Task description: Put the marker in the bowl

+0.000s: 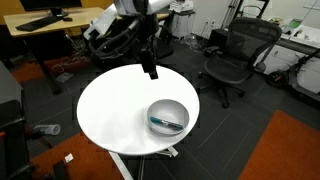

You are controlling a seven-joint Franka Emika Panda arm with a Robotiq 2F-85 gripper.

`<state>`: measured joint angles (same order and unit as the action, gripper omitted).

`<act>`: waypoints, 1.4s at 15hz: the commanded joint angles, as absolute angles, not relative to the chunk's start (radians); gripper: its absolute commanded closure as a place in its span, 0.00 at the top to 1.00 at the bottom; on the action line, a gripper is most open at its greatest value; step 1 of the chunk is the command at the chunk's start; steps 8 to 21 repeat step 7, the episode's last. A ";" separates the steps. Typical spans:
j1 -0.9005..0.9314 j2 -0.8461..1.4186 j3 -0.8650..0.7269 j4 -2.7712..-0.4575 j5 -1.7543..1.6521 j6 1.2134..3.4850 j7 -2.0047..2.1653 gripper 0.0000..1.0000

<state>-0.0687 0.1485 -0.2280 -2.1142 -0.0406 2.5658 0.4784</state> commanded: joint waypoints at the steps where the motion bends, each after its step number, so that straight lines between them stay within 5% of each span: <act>1: -0.075 0.085 -0.213 -2.184 -0.084 2.591 0.468 1.00; 21: -0.083 0.119 -0.206 -2.146 -0.070 2.566 0.475 1.00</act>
